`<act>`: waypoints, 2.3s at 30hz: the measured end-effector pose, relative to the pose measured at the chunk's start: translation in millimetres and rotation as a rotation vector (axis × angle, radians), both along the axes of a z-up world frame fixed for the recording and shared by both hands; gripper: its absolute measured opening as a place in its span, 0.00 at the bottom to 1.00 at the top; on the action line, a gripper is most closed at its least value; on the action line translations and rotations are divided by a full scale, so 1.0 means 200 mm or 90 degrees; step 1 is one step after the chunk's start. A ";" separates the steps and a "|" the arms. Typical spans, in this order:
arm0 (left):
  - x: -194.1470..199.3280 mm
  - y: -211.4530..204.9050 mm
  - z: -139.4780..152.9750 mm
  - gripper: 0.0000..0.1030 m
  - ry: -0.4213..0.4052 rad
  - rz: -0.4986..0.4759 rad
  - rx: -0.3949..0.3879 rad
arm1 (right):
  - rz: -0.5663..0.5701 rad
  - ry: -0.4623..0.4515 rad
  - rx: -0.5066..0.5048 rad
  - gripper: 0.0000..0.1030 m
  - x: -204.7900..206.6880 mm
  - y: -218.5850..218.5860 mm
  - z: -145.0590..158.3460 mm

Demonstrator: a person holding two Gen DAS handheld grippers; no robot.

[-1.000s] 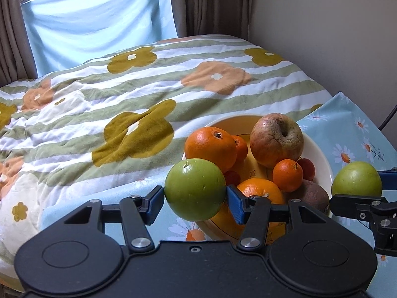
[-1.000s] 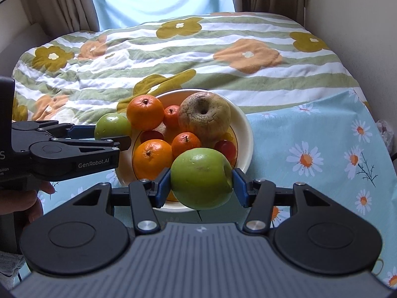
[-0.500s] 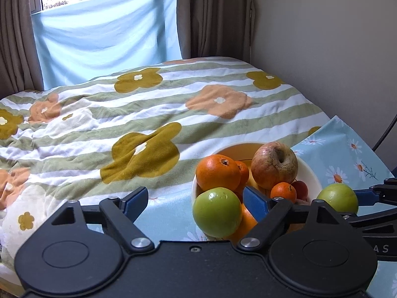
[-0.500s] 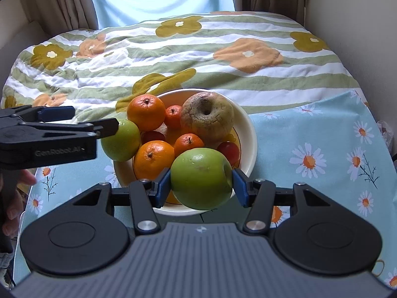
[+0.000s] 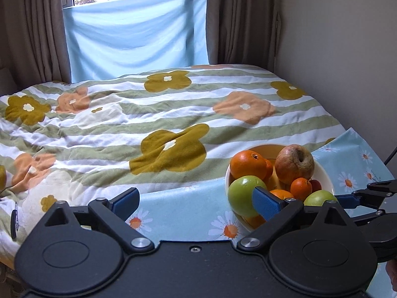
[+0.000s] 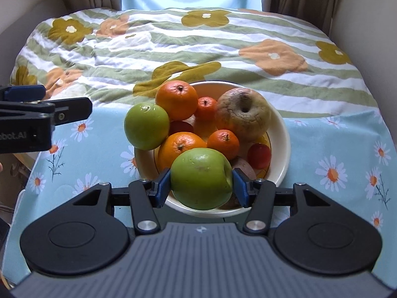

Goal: Organize fruits

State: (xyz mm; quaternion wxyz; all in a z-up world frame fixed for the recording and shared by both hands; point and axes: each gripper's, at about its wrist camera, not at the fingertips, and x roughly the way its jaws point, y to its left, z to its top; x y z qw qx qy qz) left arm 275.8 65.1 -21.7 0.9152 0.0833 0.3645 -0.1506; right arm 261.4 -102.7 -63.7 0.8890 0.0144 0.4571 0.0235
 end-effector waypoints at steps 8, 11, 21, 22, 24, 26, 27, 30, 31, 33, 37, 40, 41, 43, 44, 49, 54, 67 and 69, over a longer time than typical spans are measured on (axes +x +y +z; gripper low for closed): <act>-0.05 0.06 -0.01 0.97 -0.006 0.007 0.008 | 0.004 0.004 -0.004 0.66 0.01 0.01 -0.06; -0.05 0.06 -0.01 0.97 -0.006 0.003 0.008 | 0.015 -0.009 -0.014 0.67 -0.01 0.02 -0.06; -0.08 0.06 0.01 0.97 -0.013 -0.004 0.009 | 0.010 -0.024 -0.035 0.85 -0.04 0.03 -0.03; -0.09 0.06 0.01 0.97 -0.015 -0.003 0.009 | 0.009 -0.026 -0.035 0.86 -0.05 0.02 -0.02; -0.11 0.05 0.04 0.97 -0.021 -0.003 0.012 | 0.010 -0.030 -0.033 0.86 -0.07 0.02 0.01; -0.15 0.04 0.07 0.97 -0.030 0.000 0.014 | 0.012 -0.040 -0.032 0.86 -0.11 0.00 0.05; -0.17 0.04 0.09 0.97 -0.035 0.002 0.014 | 0.014 -0.046 -0.032 0.86 -0.12 0.00 0.08; -0.25 0.02 0.15 0.97 -0.051 0.013 0.010 | 0.017 -0.069 -0.031 0.86 -0.20 -0.04 0.17; -0.28 0.01 0.18 0.97 -0.058 0.018 0.008 | 0.017 -0.076 -0.028 0.86 -0.22 -0.06 0.20; -0.35 -0.01 0.23 0.97 -0.070 0.028 0.005 | 0.016 -0.092 -0.023 0.86 -0.28 -0.10 0.26; -0.50 -0.05 0.32 0.97 -0.088 0.054 -0.008 | 0.010 -0.126 -0.024 0.88 -0.44 -0.20 0.39; -0.63 -0.08 0.38 0.97 -0.103 0.065 -0.020 | 0.001 -0.150 -0.031 0.94 -0.56 -0.28 0.47; -0.68 -0.10 0.40 0.97 -0.108 0.069 -0.021 | -0.002 -0.156 -0.034 0.97 -0.61 -0.32 0.50; -0.77 -0.14 0.43 0.97 -0.117 0.077 -0.021 | -0.011 -0.167 -0.042 0.99 -0.70 -0.38 0.55; -0.81 -0.16 0.44 0.97 -0.122 0.080 -0.021 | -0.016 -0.171 -0.046 1.00 -0.74 -0.40 0.58; -1.01 -0.25 0.47 1.00 -0.135 0.094 -0.019 | -0.042 -0.180 -0.060 1.00 -0.95 -0.54 0.65; -1.14 -0.32 0.44 1.00 -0.126 0.109 -0.013 | -0.061 -0.173 -0.056 1.00 -1.10 -0.60 0.63; -1.28 -0.38 0.35 1.00 -0.093 0.114 -0.016 | -0.082 -0.149 -0.030 1.00 -1.26 -0.65 0.55; -1.29 -0.38 0.34 1.00 -0.094 0.113 -0.014 | -0.084 -0.150 -0.030 1.00 -1.26 -0.64 0.55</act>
